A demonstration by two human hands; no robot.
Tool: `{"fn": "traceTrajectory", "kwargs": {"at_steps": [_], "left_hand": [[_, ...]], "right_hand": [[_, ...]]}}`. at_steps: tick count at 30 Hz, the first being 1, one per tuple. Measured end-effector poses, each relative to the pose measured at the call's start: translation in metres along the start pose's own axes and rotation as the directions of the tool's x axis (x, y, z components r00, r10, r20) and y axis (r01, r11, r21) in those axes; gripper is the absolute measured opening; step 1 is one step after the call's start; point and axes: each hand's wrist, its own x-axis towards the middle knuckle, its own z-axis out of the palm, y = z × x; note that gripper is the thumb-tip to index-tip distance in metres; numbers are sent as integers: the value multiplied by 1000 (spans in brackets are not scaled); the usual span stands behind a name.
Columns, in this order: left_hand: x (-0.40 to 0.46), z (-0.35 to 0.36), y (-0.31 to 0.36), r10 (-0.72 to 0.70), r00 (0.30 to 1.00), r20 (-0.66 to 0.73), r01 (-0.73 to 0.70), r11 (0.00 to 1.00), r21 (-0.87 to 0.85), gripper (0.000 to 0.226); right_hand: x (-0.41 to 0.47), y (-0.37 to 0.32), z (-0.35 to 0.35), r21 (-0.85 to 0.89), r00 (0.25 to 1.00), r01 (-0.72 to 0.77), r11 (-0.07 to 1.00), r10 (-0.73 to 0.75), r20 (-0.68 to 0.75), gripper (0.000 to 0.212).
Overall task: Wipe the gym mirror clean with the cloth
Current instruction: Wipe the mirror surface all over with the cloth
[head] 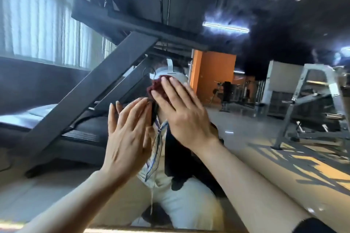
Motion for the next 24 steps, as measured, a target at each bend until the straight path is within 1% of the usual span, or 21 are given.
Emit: {"fn": "traceTrajectory", "kwargs": {"at_steps": [1,2,3,4,5,6,7,8,9,12,14,15,16,17,18,19,20,22,24], "left_hand": [[10,-1,0,15,1000,3,-15,1000,21,54],[21,-2,-1,29,1000,4,-29,999,43,57],[32,-4,-2,42,999,1,-42,997,63,59],[42,-5,-4,53,999,-5,-53,995,79,60],[50,-8,-7,61,998,-10,-60,994,94,61],[58,-11,-11,70,997,-15,-68,992,106,62],[65,-15,-16,81,997,-22,-77,990,119,62],[69,-18,-22,85,996,-33,-80,988,134,62],[72,-22,-30,85,996,-42,-78,986,147,62],[73,-32,-60,65,995,-71,-51,981,185,64],[73,-41,-78,27,995,-91,-7,978,208,65],[74,-44,-84,2,994,-107,20,978,208,65],[76,-47,-88,-15,992,-123,40,978,204,65],[77,-48,-90,-22,991,-131,48,979,200,65],[77,-47,-91,-20,992,-128,45,979,200,66],[77,-47,-92,-9,993,-118,33,978,205,67],[76,-47,-93,7,994,-108,16,977,213,68],[73,-48,-98,31,996,-83,-11,973,230,69],[69,-55,-109,26,997,-68,-10,973,231,70]], "right_hand": [[-5,30,-8,-41,997,-73,996,72,-28,43],[-9,59,-18,-76,980,-192,979,186,-73,41],[-10,83,-27,-84,939,-331,940,319,-132,38],[-7,100,-34,-67,881,-455,888,438,-181,41],[1,107,-34,-46,829,-537,843,516,-215,49],[15,104,-29,-25,796,-576,817,554,-244,51],[34,94,-21,-14,780,-585,811,557,-285,46],[55,78,-10,-16,780,-573,819,539,-318,39],[78,60,3,-11,791,-545,838,509,-340,38],[131,-10,33,48,848,-428,903,419,-326,45],[145,-54,43,84,923,-285,955,297,-243,46],[144,-68,46,85,963,-191,978,203,-177,47],[142,-73,45,83,988,-97,992,106,-113,50],[138,-68,40,91,998,-29,995,34,-59,55],[131,-56,35,99,1000,11,995,-8,-27,57],[120,-40,29,88,1000,17,996,-16,-12,51],[107,-22,23,50,1000,-19,999,20,-25,44],[77,18,10,-51,981,-178,983,173,-88,44],[58,35,-1,-80,923,-378,922,368,-116,42]]}}
